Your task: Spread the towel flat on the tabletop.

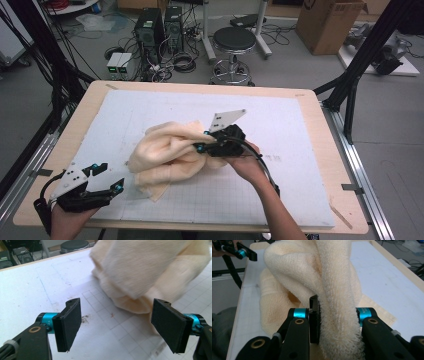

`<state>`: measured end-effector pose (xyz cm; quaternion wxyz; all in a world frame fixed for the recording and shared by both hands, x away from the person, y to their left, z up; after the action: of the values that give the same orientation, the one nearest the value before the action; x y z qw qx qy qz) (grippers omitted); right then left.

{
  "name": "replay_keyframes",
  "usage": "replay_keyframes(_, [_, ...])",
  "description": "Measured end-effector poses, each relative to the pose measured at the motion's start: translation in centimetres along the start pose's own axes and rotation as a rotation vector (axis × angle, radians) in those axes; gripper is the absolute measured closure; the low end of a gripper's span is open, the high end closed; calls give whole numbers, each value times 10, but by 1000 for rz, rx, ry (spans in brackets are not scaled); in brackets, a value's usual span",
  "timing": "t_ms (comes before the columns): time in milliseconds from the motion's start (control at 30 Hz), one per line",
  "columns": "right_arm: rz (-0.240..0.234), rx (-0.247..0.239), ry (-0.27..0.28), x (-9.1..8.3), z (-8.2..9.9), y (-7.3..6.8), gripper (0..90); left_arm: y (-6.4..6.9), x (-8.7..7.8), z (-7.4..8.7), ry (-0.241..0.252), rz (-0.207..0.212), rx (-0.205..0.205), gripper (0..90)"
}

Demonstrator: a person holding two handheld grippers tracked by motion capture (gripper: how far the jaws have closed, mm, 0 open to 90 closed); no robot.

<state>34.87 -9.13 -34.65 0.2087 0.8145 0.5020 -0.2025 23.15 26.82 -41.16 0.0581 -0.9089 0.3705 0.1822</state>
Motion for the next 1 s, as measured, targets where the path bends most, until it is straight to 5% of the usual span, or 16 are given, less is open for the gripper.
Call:
replay_keyframes(133, [10,12,0,-30,15,11,720,3,3,-2,0,10,3,248])
replay_keyframes(300, [-1,38,-14,-44,29,17,715,6,8,-3,-2,25,3,248])
replay_keyframes(533, [-70,94,-81,-13,65,6,690,14,20,-8,-6,60,14,248])
replay_keyframes(667, [-68,121,-45,-10,79,0,622,20,30,-15,-5,97,16,249])
replay_keyframes(800, [-19,141,21,-31,75,0,456,26,46,-24,-16,145,29,248])
replay_keyframes(1000, [1,146,91,-52,63,6,427,31,79,-44,-8,204,32,250])
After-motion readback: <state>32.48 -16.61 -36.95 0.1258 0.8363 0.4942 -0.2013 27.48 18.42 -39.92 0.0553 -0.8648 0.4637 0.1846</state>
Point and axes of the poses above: each handheld gripper's, and its own axes: x roughly forward along the jaws, z roughly out of its underside, y roughly to its right, the point moved 3 cm from there along x, roughly forward along the jaws, and after that the axes turned 8 degrees about z, right-handed, at the moved point
